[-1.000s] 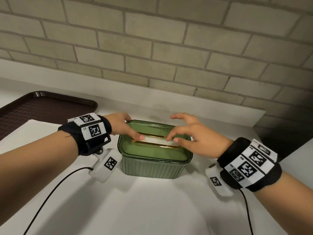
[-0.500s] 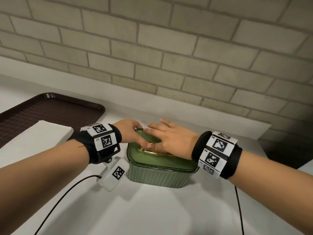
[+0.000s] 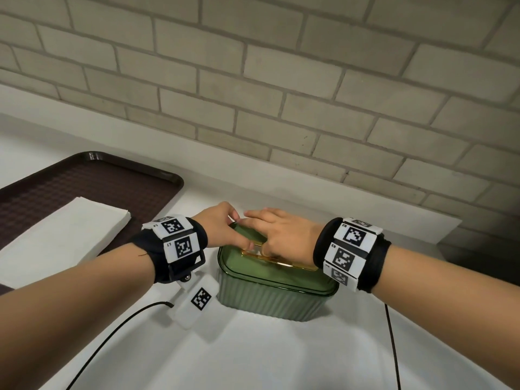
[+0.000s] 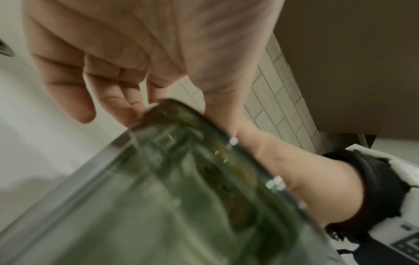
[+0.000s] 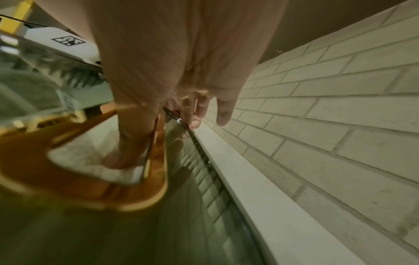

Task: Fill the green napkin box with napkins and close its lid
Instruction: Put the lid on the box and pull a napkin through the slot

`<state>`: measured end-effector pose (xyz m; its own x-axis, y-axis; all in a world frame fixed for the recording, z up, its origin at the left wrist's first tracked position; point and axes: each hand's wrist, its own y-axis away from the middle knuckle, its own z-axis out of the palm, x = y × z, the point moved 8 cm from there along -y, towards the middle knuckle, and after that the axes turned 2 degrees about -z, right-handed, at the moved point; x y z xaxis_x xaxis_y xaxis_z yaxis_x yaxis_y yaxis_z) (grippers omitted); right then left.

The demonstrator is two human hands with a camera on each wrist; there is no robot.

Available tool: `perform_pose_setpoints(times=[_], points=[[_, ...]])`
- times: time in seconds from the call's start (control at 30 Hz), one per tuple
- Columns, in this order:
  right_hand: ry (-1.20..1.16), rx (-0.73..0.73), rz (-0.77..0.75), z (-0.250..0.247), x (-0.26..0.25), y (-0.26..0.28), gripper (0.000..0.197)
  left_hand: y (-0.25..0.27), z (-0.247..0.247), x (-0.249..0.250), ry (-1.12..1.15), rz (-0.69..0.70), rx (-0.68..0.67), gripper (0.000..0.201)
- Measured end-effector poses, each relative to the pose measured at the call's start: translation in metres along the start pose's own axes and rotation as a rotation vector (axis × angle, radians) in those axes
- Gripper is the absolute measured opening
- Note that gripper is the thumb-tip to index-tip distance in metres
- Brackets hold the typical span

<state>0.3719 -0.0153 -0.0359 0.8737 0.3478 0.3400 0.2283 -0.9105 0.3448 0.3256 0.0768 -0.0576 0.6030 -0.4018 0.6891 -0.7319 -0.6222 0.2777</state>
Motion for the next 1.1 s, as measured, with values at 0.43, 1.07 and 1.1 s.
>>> perform_pose_setpoints(times=[0.43,1.07,1.1], points=[[-0.103,0.18,0.023,-0.026,0.006,0.035,0.01,0.001,-0.005,0.002,0.032,-0.016,0.008,0.067],[0.101,0.337,-0.006,-0.023,-0.022,0.044,0.034,0.011,-0.004,0.004,0.006,-0.005,0.012,0.053],[0.1,0.337,-0.015,-0.025,-0.024,0.045,0.034,0.011,-0.004,0.005,-0.016,0.001,0.018,0.047]])
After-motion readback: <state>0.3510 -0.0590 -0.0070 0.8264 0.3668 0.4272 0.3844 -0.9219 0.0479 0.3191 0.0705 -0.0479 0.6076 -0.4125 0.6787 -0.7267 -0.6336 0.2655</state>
